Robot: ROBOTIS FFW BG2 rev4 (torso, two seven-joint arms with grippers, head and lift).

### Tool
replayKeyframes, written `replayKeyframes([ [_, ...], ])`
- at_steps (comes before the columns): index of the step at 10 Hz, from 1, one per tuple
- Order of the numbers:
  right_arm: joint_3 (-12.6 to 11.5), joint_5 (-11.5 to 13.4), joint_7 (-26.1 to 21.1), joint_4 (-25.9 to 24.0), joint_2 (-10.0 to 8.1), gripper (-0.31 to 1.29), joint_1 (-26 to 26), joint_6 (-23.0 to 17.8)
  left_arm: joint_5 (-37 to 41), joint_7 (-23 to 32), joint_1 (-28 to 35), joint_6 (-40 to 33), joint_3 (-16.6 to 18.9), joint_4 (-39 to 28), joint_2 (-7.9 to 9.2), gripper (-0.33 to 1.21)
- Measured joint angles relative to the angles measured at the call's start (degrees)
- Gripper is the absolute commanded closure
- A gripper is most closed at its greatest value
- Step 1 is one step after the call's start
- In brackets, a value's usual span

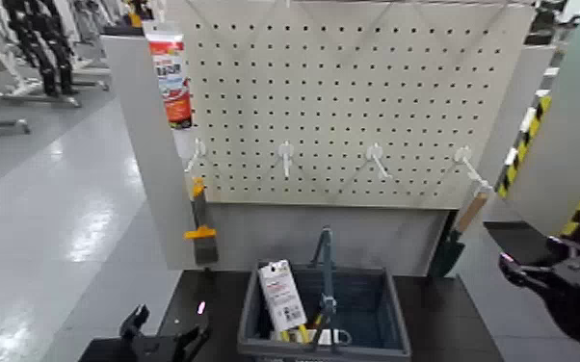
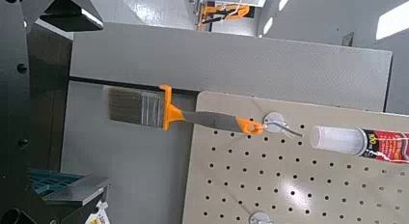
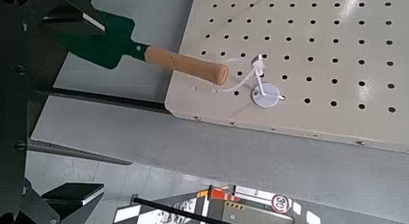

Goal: Put the tool with the wooden handle into the crate.

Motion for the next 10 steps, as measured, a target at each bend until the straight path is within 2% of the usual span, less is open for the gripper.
replayKeyframes([
  [3, 2.67, -1.32, 1.51, 6.32, -1.41, 0.15, -4.74, -1.51, 0.0, 0.0, -0.08, 0.1, -0.04, 0.03, -0.1, 0.11],
  [10, 10.58, -4.34, 2.16, 19.5, -2.18, 0.15, -13.72, -7.18, 0.0, -0.02, -0.71, 0.12, -0.33, 0.56, -0.18, 0.11],
])
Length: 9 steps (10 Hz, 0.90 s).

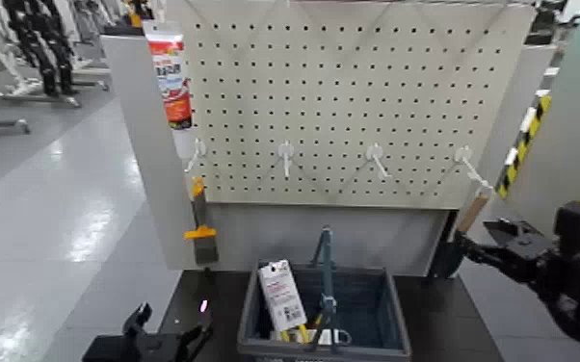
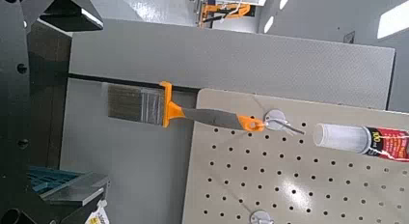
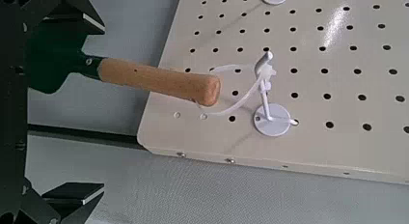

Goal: Put the tool with the wooden handle into the crate.

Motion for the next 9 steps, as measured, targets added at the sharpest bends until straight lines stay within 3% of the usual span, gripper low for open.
replayKeyframes([
  [4, 3.3, -1.45, 0.23, 5.4, 0.1, 0.24, -3.94, -3.31, 0.0, -0.17, -0.42, -0.07, -0.22, 0.46, 0.0, 0.11],
  [5, 3.98, -1.8, 0.29, 6.58, 0.21, 0.51, -4.93, -4.09, 0.0, -0.17, -0.47, -0.08, -0.24, 0.5, 0.0, 0.11],
  [6, 5.0, -2.36, 0.47, 8.14, 0.36, 0.89, -6.09, -4.81, 0.03, -0.17, -0.5, -0.07, -0.24, 0.53, 0.0, 0.11],
  [7, 5.92, -2.85, 0.62, 9.16, 0.5, 1.08, -6.82, -5.05, 0.07, -0.16, -0.51, -0.03, -0.24, 0.53, 0.0, 0.11],
  [9, 7.32, -3.69, 0.64, 9.74, 0.81, 1.19, -7.32, -5.01, 0.15, -0.16, -0.51, -0.01, -0.24, 0.53, 0.0, 0.11],
])
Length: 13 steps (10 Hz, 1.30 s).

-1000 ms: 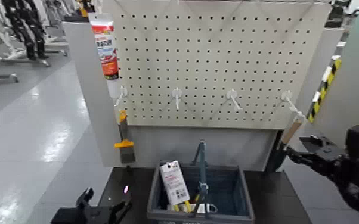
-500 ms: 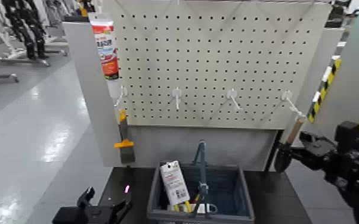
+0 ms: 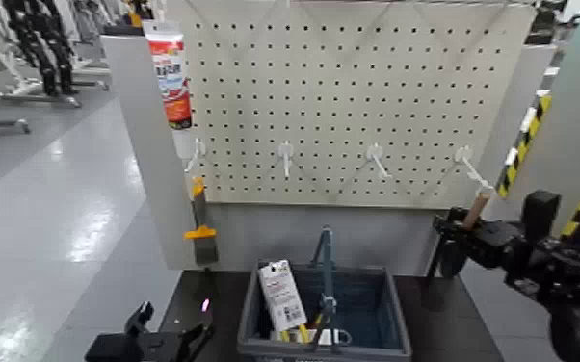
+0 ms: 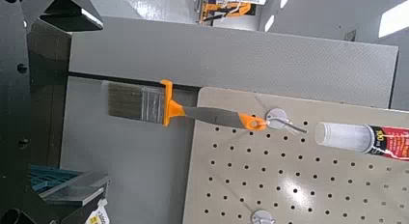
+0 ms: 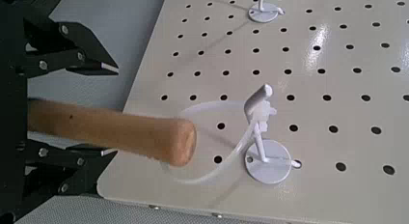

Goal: Put the tool with the wooden handle into the crate.

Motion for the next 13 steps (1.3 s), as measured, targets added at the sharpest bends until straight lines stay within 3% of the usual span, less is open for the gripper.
replayKeyframes([
  [5, 0.1, -0.13, 0.09, -0.3, 0.05, 1.22, 0.21, -0.07, 0.27, 0.0, 0.2, -0.08, 0.1, -0.05, 0.03, 0.11],
  [8, -1.03, -0.19, 0.33, -1.99, 0.3, 1.22, 1.49, 0.2, 0.29, 0.0, 0.26, -0.08, 0.15, -0.09, 0.05, 0.11],
  [13, -6.67, 0.26, -0.58, -18.3, 2.79, 1.22, 10.19, 4.99, 0.29, 0.0, 0.44, -0.25, 0.18, -0.09, 0.07, 0.11],
])
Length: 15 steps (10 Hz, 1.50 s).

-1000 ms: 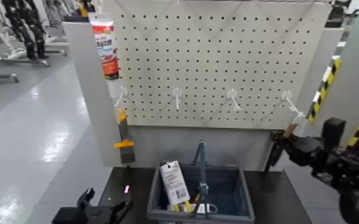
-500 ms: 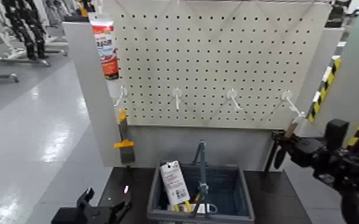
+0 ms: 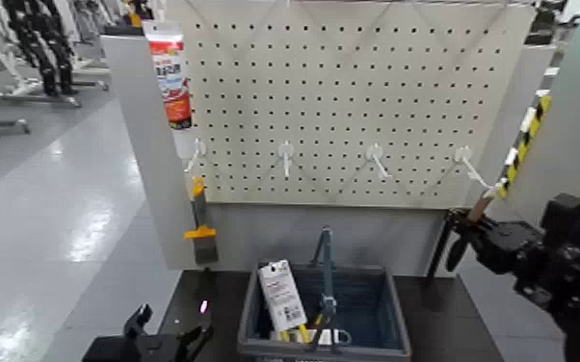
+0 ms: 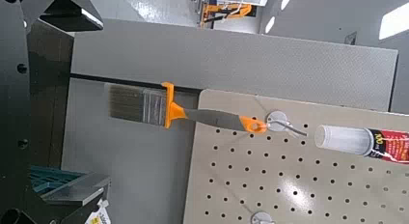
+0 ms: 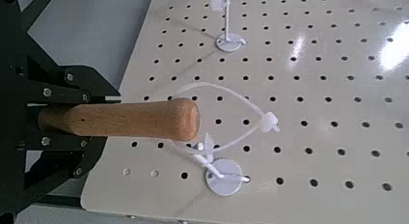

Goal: Put the tool with the wooden handle into the crate.

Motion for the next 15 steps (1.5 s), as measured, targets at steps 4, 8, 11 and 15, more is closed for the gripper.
replayKeyframes([
  [4, -2.13, -1.77, -0.57, -9.9, 2.57, 1.22, 5.38, 2.12, 0.0, 0.0, 0.0, 0.0, 0.0, -0.06, 0.02, 0.11],
  [8, -1.55, -7.03, -0.67, -14.04, 5.13, 1.22, 8.0, 0.86, 0.0, 0.0, 0.0, 0.03, 0.0, -0.09, 0.02, 0.11],
  [11, 0.53, -11.6, -0.83, -12.47, 8.03, 1.22, 9.3, -1.87, 0.0, 0.0, -0.01, 0.14, -0.06, -0.09, 0.02, 0.11],
  [15, 5.02, -17.66, -0.57, -6.13, 10.49, 1.22, 9.61, -4.46, 0.01, -0.09, -0.21, 0.34, -0.18, -0.09, 0.02, 0.11],
])
